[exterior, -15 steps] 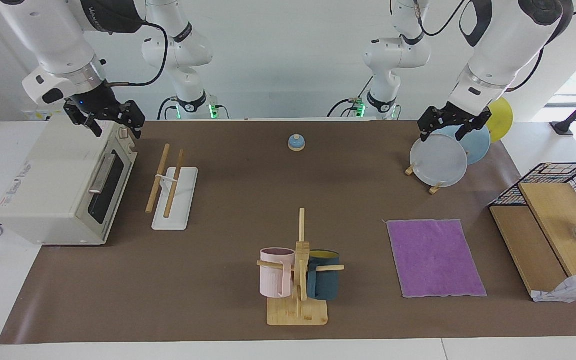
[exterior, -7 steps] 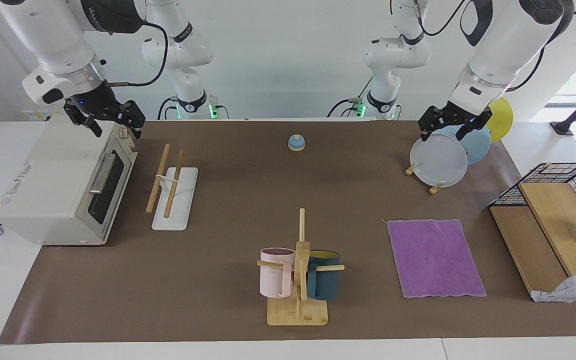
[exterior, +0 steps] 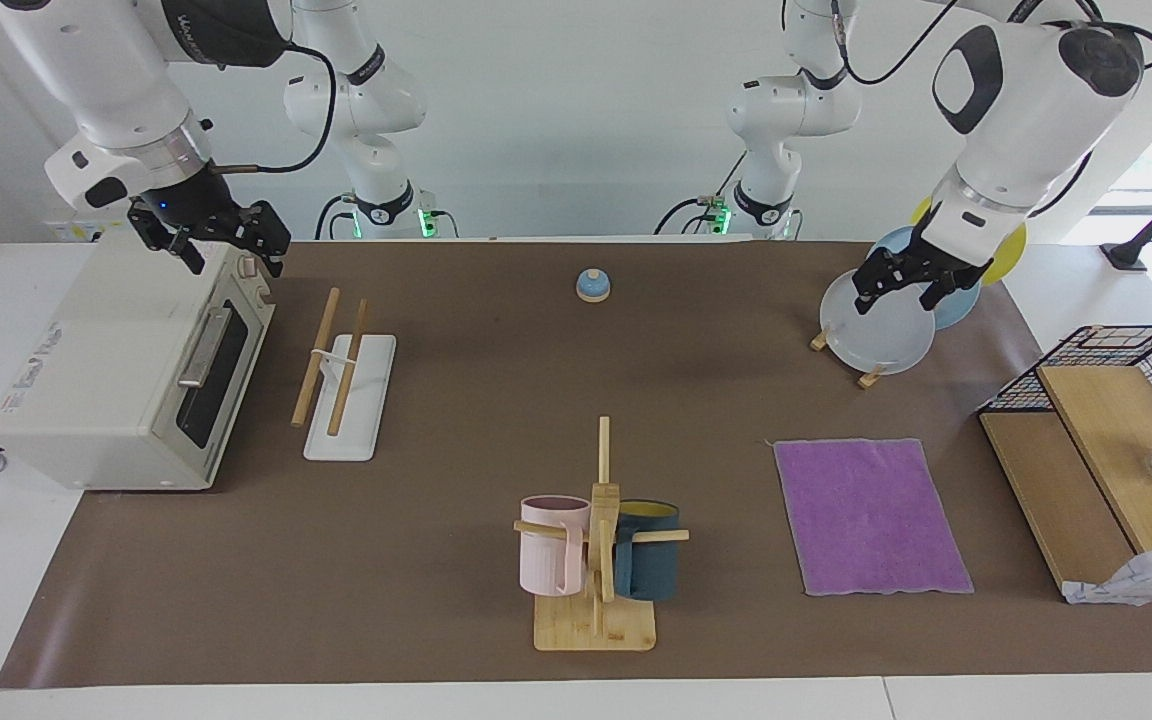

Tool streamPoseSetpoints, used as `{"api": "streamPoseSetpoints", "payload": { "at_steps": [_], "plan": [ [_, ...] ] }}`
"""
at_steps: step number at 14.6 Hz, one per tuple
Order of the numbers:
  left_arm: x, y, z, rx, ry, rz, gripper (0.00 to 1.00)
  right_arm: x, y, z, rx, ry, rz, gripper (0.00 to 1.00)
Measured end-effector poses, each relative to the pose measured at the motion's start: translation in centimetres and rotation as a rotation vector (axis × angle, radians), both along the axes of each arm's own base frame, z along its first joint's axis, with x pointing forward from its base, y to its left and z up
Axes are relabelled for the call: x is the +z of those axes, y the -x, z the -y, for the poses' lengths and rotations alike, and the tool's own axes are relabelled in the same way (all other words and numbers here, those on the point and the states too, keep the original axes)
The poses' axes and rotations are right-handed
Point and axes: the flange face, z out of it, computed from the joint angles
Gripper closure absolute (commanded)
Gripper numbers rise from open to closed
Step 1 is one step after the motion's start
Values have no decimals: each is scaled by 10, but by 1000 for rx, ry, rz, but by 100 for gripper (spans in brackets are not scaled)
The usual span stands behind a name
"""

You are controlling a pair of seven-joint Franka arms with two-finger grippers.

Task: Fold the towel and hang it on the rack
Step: 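Move the left gripper toward the near edge of the purple towel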

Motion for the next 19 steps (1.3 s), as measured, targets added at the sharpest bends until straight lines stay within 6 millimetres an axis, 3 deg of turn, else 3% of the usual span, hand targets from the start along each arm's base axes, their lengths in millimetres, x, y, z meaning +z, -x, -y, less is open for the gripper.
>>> {"api": "streamPoseSetpoints", "payload": {
  "at_steps": [5,9,12,19],
  "plan": [
    [-92,-50,-50,-73,16,17,0,0,0,0,0,0,0,0],
    [-146,-67,-81,-170,17,67,0,0,0,0,0,0,0,0],
    [-174,-67,-95,-170,19,59,0,0,0,0,0,0,-1,0],
    [-217,-76,-114,-155,15,84,0,-1,0,0,0,0,-2,0]
  ]
}}
